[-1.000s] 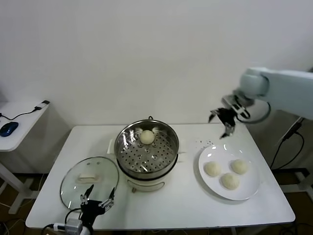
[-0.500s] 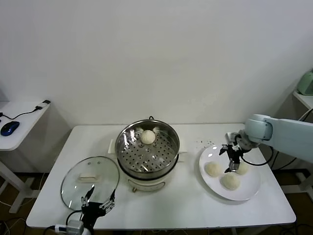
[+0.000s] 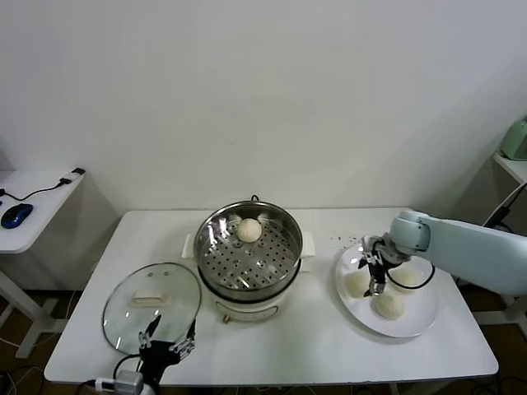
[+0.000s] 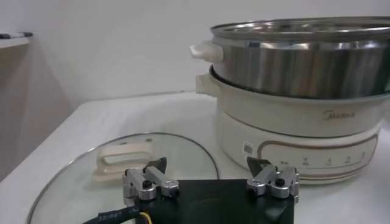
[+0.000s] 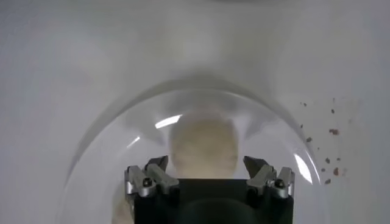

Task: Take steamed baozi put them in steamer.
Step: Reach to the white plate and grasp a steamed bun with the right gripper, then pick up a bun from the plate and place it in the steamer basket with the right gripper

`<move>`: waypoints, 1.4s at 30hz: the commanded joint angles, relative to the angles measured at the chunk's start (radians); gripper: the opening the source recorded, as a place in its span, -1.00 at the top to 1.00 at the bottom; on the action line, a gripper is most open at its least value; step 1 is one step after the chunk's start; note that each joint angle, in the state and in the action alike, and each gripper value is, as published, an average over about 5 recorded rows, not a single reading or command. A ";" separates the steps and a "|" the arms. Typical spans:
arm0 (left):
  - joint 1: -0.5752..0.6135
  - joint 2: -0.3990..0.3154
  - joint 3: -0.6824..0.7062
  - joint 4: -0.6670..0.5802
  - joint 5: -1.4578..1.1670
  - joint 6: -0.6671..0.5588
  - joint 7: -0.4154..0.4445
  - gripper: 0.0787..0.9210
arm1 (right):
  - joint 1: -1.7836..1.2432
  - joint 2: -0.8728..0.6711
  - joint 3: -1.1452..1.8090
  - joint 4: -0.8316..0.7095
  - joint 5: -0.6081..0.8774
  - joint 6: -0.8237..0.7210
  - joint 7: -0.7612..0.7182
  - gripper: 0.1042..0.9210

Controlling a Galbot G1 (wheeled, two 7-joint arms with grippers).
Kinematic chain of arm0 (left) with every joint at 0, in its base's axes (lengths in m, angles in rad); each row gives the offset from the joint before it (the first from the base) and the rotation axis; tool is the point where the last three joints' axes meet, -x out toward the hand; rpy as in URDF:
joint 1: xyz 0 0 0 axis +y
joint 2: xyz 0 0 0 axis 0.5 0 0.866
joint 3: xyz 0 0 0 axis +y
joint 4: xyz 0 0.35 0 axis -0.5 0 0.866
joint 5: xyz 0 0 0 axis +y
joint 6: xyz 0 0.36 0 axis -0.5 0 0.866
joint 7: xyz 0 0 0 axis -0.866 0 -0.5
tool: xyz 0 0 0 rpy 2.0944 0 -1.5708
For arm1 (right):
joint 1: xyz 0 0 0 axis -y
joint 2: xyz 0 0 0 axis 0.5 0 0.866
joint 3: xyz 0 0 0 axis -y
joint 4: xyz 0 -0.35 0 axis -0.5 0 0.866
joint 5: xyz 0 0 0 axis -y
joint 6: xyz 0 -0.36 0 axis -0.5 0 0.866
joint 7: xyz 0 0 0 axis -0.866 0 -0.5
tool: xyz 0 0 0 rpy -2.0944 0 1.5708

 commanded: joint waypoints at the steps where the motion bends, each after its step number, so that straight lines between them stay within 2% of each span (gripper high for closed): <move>1: 0.002 0.002 -0.002 0.000 0.000 0.000 0.000 -0.77 | -0.071 0.050 0.062 -0.062 -0.027 -0.020 -0.002 -0.66; 5: 0.002 0.002 -0.001 -0.002 0.000 0.001 -0.001 -0.77 | -0.055 0.038 0.057 -0.050 -0.020 -0.017 -0.015 -0.50; 11: 0.002 0.000 0.000 -0.003 0.003 0.004 -0.001 -0.77 | 0.040 0.009 0.021 -0.006 0.021 -0.014 -0.044 -0.43; 19: 0.006 -0.001 0.005 -0.011 0.006 0.009 -0.003 -0.77 | 0.554 0.037 -0.289 0.045 0.227 0.059 -0.174 -0.43; 25: 0.004 0.000 0.010 -0.020 0.006 0.014 -0.002 -0.77 | 0.848 0.184 -0.378 0.103 0.480 0.035 -0.188 -0.43; 33: -0.001 0.003 0.015 -0.034 0.005 0.018 0.001 -0.77 | 0.821 0.470 -0.213 0.217 0.775 -0.145 0.006 -0.43; 37: -0.005 0.002 0.014 -0.043 0.001 0.023 0.004 -0.77 | 0.696 0.594 -0.170 0.196 0.807 -0.195 0.083 -0.43; 42: -0.007 0.000 0.014 -0.051 -0.001 0.027 0.007 -0.77 | 0.520 0.707 -0.156 0.088 0.735 -0.210 0.118 -0.43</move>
